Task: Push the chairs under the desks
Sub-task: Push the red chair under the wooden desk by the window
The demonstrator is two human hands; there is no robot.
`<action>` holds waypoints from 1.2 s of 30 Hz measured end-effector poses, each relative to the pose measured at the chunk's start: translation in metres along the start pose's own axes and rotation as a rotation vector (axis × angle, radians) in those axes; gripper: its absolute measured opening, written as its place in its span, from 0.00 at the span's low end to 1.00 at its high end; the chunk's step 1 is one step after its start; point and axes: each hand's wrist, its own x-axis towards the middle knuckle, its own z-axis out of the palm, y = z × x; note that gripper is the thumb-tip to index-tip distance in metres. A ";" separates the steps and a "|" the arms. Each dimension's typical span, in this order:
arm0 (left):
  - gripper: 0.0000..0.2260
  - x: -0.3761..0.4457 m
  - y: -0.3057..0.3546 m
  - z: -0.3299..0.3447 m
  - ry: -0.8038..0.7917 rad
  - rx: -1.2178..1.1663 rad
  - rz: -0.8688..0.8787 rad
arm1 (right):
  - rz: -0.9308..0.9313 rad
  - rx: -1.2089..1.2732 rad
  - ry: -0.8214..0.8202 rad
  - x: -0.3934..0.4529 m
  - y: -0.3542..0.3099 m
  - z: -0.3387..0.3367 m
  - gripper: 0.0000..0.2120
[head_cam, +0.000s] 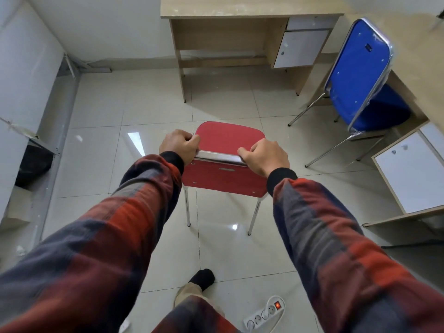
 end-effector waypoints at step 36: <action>0.17 0.055 0.011 0.012 0.020 0.046 0.058 | -0.011 0.030 0.138 0.051 0.001 -0.008 0.27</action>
